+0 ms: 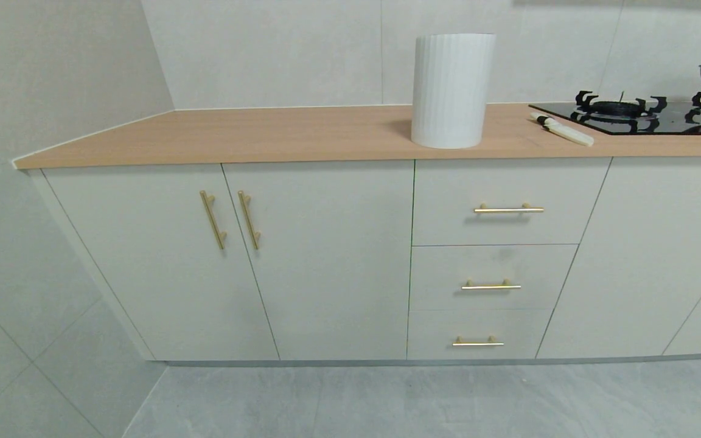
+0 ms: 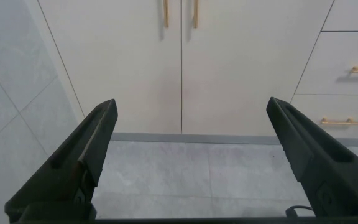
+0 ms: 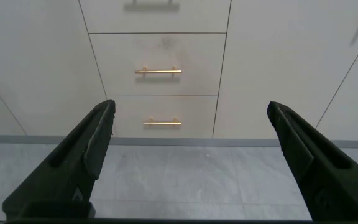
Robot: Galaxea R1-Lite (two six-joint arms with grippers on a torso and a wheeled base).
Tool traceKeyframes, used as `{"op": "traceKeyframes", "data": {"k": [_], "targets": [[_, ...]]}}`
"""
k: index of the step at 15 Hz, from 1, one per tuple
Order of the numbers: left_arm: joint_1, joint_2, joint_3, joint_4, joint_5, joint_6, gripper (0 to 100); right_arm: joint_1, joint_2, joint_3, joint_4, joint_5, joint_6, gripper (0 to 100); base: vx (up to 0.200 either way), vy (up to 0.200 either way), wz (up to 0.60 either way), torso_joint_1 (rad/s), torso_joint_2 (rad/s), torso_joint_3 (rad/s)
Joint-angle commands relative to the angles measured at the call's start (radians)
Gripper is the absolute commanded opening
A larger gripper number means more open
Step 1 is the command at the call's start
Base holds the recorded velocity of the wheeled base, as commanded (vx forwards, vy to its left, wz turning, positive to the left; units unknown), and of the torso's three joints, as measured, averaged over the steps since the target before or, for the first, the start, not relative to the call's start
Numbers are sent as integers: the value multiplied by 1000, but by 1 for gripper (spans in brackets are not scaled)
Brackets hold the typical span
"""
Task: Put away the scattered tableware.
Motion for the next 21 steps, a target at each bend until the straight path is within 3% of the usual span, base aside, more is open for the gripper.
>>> {"op": "traceKeyframes", "data": {"k": [1, 13, 21], "targets": [[0, 2, 0, 0, 0, 0, 100, 0, 3, 0, 3, 0, 0, 100, 0, 0, 0, 0, 0, 0], [0, 2, 0, 0, -1, 3, 100, 0, 3, 0, 3, 2, 0, 100, 0, 0, 0, 0, 0, 0], [0, 2, 0, 0, -1, 3, 100, 0, 3, 0, 3, 0, 2, 100, 200, 0, 0, 2, 2, 6]]}}
